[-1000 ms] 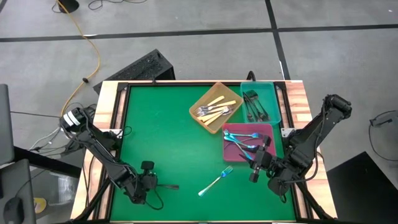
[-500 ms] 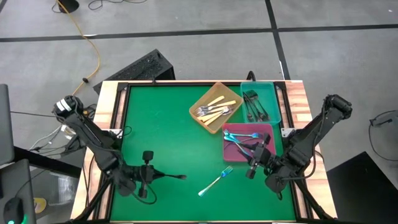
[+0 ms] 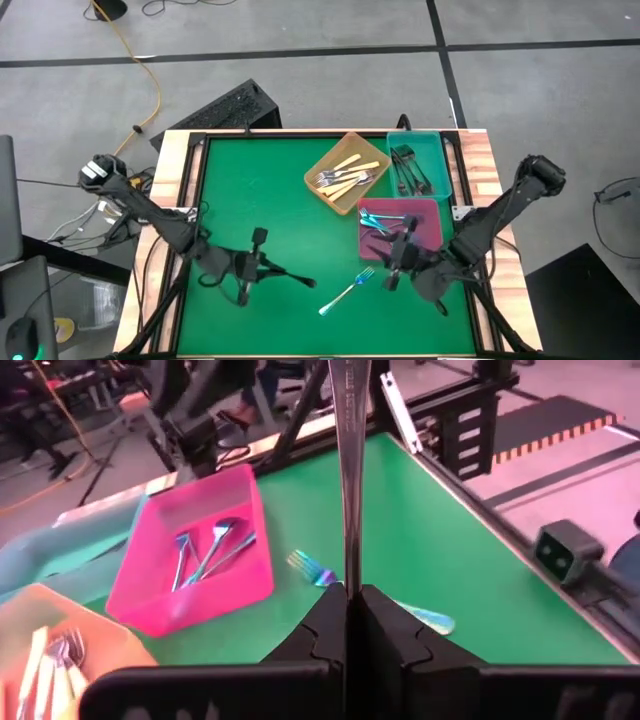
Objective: Sort silverware by color (type)
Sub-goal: Put the black fork into the blue bin
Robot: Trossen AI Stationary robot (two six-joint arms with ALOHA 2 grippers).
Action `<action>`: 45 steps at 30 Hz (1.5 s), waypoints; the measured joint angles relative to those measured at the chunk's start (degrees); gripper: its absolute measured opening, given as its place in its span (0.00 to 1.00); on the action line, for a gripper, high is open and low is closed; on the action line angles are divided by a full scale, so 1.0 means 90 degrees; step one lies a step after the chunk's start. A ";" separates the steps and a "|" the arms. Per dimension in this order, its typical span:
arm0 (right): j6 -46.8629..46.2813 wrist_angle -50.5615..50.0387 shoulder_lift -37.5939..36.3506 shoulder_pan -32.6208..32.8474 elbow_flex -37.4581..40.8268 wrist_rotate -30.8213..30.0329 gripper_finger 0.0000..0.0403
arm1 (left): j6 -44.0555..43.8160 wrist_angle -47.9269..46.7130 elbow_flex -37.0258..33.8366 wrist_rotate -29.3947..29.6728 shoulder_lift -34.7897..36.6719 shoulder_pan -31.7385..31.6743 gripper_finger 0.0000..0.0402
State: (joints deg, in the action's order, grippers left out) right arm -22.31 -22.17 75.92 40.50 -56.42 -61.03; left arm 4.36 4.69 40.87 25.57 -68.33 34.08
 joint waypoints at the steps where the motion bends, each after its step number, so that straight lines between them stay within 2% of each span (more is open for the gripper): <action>1: 0.0284 0.0180 0.0087 -0.0088 0.0000 0.0168 0.34 | 0.0095 0.0010 0.0003 -0.0195 -0.0009 -0.0188 0.00; 6: 0.1568 0.1280 0.0649 -0.0693 0.0000 0.0862 0.34 | 0.0492 0.0244 0.0003 -0.0901 -0.0015 -0.0959 0.00; 9: 0.2201 0.2140 0.0951 -0.1186 0.0038 0.1858 0.34 | 0.0768 0.0447 0.0003 -0.1379 -0.0015 -0.1215 0.00; 12: 0.2858 0.3496 0.1163 -0.1763 0.0343 0.3081 0.34 | 0.0921 0.0419 0.0006 -0.1525 -0.0013 -0.1376 0.00; 14: 0.2965 0.4372 0.1288 -0.2166 0.0611 0.3594 0.34 | 0.0926 0.0364 0.0006 -0.1531 -0.0013 -0.1422 0.00; 17: 0.2845 0.5440 0.1451 -0.2658 0.1039 0.3815 0.34 | 0.0960 0.0371 0.0006 -0.1549 -0.0013 -0.1435 0.00; 19: 0.2836 0.6169 0.1583 -0.2924 0.1233 0.4227 0.34 | 0.1070 0.0434 0.0006 -0.1625 -0.0013 -0.1435 0.00; 23: 0.2821 0.7147 0.1882 -0.3242 0.1437 0.5301 0.34 | 0.1283 0.1314 -0.0243 -0.1693 -0.0015 -0.1558 0.00; 27: 0.2856 0.7375 0.2044 -0.3272 0.1443 0.5410 0.34 | 0.1172 0.2457 -0.0886 -0.1920 -0.0018 -0.1934 0.00; 32: 0.2996 0.7669 0.2108 -0.3268 0.1434 0.5410 0.34 | 0.0823 0.4503 -0.1757 -0.2649 -0.0018 -0.2332 0.00; 35: 0.3034 0.8067 0.2106 -0.3342 0.1433 0.5415 0.34 | 0.0770 0.5413 -0.2169 -0.2647 -0.0018 -0.2379 0.00; 38: 0.3034 0.8397 0.2106 -0.3468 0.1433 0.5415 0.34 | 0.0769 0.5640 -0.2306 -0.2423 -0.0018 -0.2392 0.00; 45: 0.3186 0.8375 0.2105 -0.3703 0.1122 0.5660 0.34 | 0.0931 0.5885 -0.2308 -0.2352 -0.0178 -0.2462 0.00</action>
State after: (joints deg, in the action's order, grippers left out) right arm 6.36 53.20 94.86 7.17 -46.32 -10.09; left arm 12.74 57.65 20.10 4.40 -69.93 11.93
